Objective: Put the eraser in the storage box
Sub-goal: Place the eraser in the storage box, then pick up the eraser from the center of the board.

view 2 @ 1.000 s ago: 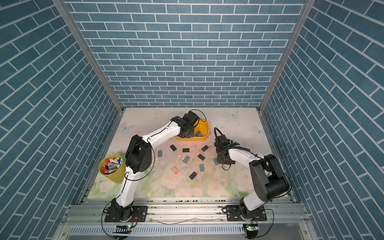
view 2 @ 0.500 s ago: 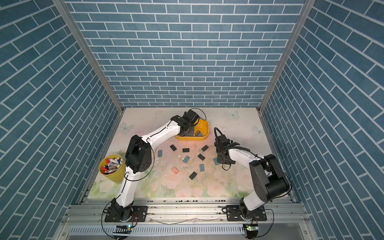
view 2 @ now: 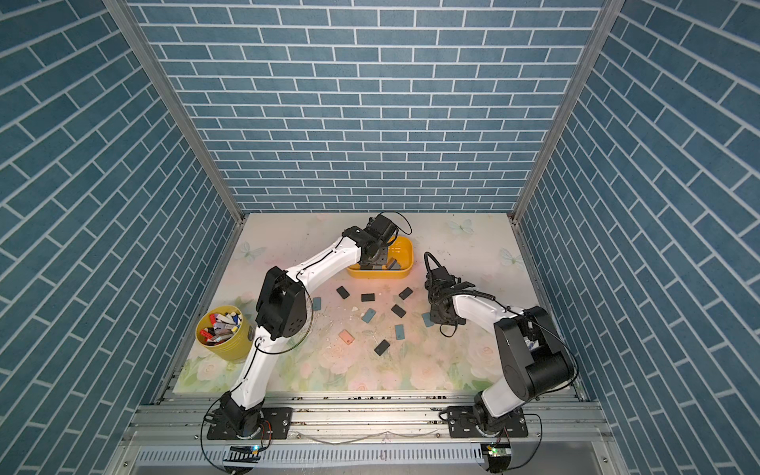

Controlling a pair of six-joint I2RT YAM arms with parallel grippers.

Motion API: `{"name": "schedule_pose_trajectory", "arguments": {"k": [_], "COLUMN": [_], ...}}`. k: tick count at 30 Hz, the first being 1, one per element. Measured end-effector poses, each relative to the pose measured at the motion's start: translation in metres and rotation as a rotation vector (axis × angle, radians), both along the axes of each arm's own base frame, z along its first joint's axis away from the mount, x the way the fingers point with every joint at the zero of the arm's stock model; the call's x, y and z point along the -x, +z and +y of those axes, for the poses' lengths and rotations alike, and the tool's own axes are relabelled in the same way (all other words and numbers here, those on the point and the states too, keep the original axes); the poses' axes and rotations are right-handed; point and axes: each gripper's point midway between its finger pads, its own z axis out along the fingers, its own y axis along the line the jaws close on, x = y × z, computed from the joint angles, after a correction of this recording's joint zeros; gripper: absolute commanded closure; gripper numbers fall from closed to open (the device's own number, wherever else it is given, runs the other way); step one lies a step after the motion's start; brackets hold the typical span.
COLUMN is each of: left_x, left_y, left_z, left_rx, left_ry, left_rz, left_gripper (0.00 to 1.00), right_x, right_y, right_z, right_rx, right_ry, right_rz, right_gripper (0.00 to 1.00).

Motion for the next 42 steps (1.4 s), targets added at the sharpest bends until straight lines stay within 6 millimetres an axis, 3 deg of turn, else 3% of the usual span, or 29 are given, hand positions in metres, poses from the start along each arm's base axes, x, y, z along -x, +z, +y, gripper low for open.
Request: {"name": "schedule_pose_trajectory", "arguments": {"k": [5,11,14,17,25,42], "left_x": [0.002,0.004,0.005,0.009,0.017,0.023], "left_y": [-0.013,-0.015,-0.016,-0.018,-0.020,-0.011], "left_z": [0.002,0.002,0.003,0.007,0.013,0.026], "left_rx": [-0.022,-0.025,-0.027,-0.034,-0.048,-0.078], "left_ry": [-0.001,-0.001,-0.001,0.000,0.000,0.025], "left_rz": [0.027,0.037,0.038,0.047,0.061,0.054], "left_gripper": [0.59,0.52,0.49,0.47,0.43,0.31], "right_x": [0.000,0.000,-0.001,-0.002,-0.002,-0.001], "right_y": [0.001,0.002,0.005,0.005,0.004,0.001], "right_z": [0.001,0.001,0.003,0.004,0.000,-0.006], "right_rx": [-0.012,-0.016,-0.029,-0.035,-0.013,-0.019], "right_ry": [0.001,0.001,0.002,0.000,-0.005,-0.041], "right_rz": [-0.009,-0.013,-0.028,-0.030,-0.031,-0.022], "right_gripper": [0.90,0.90,0.85,0.72,0.60,0.67]}}
